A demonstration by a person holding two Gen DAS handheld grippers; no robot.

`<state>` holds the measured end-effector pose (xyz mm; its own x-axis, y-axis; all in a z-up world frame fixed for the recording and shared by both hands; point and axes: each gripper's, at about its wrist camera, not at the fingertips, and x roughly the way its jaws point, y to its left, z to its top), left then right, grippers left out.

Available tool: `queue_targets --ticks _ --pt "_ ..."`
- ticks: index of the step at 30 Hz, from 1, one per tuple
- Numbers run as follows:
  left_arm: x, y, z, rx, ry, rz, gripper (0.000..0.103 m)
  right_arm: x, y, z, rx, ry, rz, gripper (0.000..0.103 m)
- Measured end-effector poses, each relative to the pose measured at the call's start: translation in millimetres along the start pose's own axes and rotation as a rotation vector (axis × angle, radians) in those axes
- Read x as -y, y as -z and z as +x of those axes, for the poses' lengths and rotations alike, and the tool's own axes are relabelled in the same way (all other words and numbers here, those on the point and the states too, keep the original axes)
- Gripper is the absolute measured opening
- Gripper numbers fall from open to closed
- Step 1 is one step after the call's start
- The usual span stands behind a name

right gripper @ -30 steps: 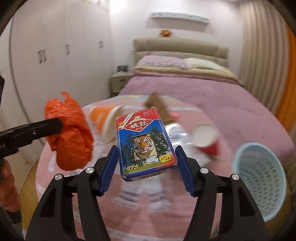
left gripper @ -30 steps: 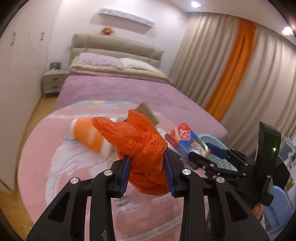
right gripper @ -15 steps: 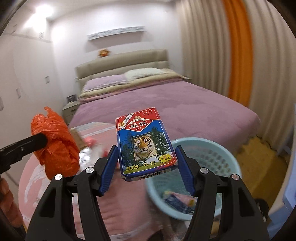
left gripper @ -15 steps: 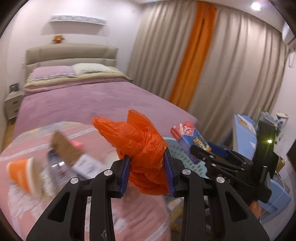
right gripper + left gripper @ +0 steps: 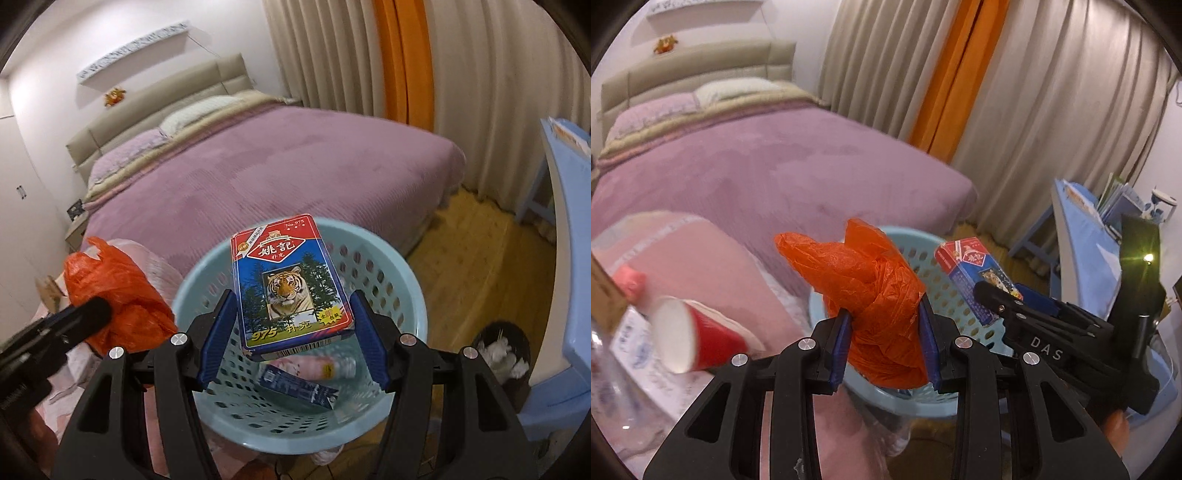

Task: Collect trash
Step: 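Carry the bag and tiger box over the basket and release both, then grasp the orange paper cup with the left gripper while the right grasps the red cup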

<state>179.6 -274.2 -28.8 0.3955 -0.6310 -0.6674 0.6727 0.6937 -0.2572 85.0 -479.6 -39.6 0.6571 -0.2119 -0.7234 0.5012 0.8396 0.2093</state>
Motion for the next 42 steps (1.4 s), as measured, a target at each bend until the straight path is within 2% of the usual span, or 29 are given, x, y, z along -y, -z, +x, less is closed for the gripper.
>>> queue_targets --ticks 5,10,13,20,27,34,38,42 --pt "4 1 24 -0.045 -0.021 0.010 0.037 8 1 22 -0.041 0.021 0.023 0.061" --pt "8 3 20 -0.035 -0.021 0.015 0.063 13 2 28 -0.053 0.021 0.043 0.067" --pt "11 5 7 -0.009 -0.011 0.026 0.073 15 4 25 -0.052 0.008 0.047 0.067" --pt "15 8 -16 0.038 -0.001 0.030 0.073 3 6 9 -0.028 -0.028 0.021 0.067" --pt "0 14 -62 0.123 0.000 -0.016 0.073 -29 8 -24 0.038 -0.088 -0.049 0.067" --pt "-38 25 -127 0.238 -0.088 -0.086 0.074 -74 10 -67 0.140 -0.180 -0.150 0.067" --pt "-69 36 -164 0.304 -0.197 -0.144 0.075 -109 18 -83 0.185 -0.251 -0.235 0.067" --pt "-107 49 -193 0.335 -0.320 -0.220 0.076 -141 28 -83 0.185 -0.295 -0.308 0.067"
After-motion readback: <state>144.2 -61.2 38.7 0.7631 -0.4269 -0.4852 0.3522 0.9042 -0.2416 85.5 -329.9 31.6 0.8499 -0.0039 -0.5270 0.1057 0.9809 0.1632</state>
